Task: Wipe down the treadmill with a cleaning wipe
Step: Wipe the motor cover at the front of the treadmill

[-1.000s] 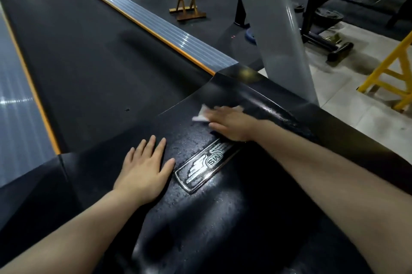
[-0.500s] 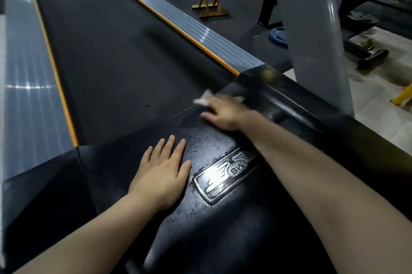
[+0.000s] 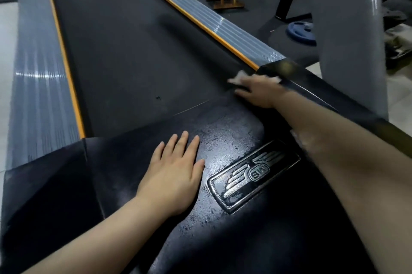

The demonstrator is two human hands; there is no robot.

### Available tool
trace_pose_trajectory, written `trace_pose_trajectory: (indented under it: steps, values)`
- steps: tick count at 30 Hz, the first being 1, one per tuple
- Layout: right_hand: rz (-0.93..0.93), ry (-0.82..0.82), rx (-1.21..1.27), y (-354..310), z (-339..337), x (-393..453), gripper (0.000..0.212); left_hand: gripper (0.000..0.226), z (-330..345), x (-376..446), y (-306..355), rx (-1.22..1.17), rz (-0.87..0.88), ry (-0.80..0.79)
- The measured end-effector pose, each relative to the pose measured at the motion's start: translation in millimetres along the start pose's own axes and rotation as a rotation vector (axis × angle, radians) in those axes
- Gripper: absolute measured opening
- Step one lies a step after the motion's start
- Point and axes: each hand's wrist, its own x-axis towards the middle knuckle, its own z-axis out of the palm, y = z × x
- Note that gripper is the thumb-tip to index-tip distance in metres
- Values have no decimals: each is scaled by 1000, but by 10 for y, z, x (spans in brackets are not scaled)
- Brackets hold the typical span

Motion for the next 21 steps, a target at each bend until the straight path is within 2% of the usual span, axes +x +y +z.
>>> trace_pose_trajectory:
  steps: [2, 4, 6, 8, 10, 12, 14, 17, 21]
  values:
    - [283, 91, -85, 353, -47, 72, 76, 76, 14, -7, 5, 9, 10, 7]
    - [397, 75, -100, 374, -35, 131, 73, 71, 22, -11, -6, 15, 11, -10]
    - [380, 76, -113, 206, -49, 120, 67, 61, 10, 4, -4, 9, 4, -14]
    - [235, 29, -51, -6, -74, -15, 60, 59, 0, 4, -2, 9, -1, -23]
    - [98, -27, 36, -187, -83, -358, 60, 59, -5, -4, 8, 7, 2, -32]
    - [69, -20, 40, -222, -161, -804, 63, 60, -10, 10, 4, 4, 0, -39]
    - [150, -1, -12, -69, -204, -1310, 65, 59, -18, 21, -7, -4, 9, -53]
    - [369, 1, 48, 61, -228, -2109, 65, 59, -24, 13, -10, -19, 6, -52]
    - [454, -16, 83, -664, -280, -3222, 63, 59, -49, 1, 11, -6, 1, -52]
